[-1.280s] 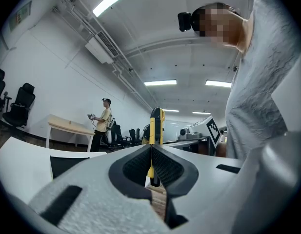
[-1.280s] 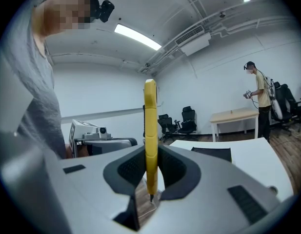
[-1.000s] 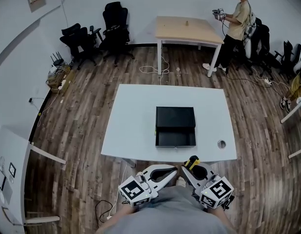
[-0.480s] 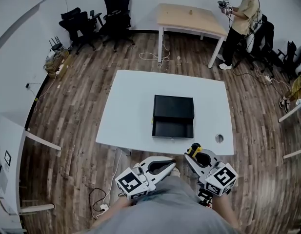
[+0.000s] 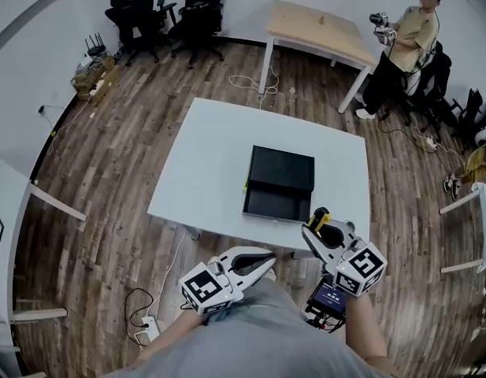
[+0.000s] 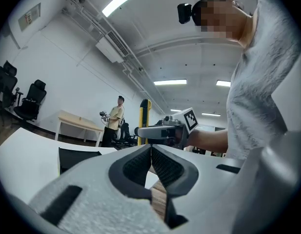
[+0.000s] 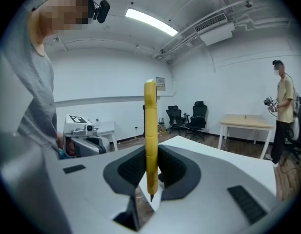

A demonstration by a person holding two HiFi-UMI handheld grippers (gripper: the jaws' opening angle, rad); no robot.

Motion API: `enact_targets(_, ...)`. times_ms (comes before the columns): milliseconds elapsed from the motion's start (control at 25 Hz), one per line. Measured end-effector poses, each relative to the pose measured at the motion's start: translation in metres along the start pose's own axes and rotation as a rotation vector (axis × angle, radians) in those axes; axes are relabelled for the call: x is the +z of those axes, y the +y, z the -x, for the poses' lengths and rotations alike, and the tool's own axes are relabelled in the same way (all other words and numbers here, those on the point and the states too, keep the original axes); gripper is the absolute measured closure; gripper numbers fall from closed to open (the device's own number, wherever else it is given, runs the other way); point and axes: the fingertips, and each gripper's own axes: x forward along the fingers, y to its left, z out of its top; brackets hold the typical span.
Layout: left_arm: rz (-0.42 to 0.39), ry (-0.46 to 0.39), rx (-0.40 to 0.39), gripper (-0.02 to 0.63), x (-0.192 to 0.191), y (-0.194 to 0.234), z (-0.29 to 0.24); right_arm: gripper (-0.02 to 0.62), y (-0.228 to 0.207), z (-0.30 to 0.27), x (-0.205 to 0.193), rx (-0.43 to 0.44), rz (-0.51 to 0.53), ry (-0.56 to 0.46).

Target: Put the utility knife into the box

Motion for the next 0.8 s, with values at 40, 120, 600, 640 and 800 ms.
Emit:
enact_targets(40,0.001,-0.001,0.004,0.588,-0.001,0.001,0.002,0.525,-0.001,-0.003,0.003,0.01,0.008,0.002)
enact_targets(120,0.0,-0.002,0.013,0.588,-0.001,0.005,0.005,0.525,-0.002,-0.009,0.008,0.027,0.03,0.014)
enact_targets(600,0.027,-0.014,0.046,0.588,0.001,0.016,0.009,0.525,-0.024,-0.041,0.033,0.082,0.21,0.116)
enact_targets(640,0.03,-0.014,0.047,0.588,0.001,0.017,0.01,0.525,-0.029,-0.046,0.029,0.077,0.211,0.132)
enact_targets(800,0.038,-0.012,0.051,0.588,-0.001,0.02,0.01,0.525,-0.051,-0.067,-0.001,0.065,0.203,0.233)
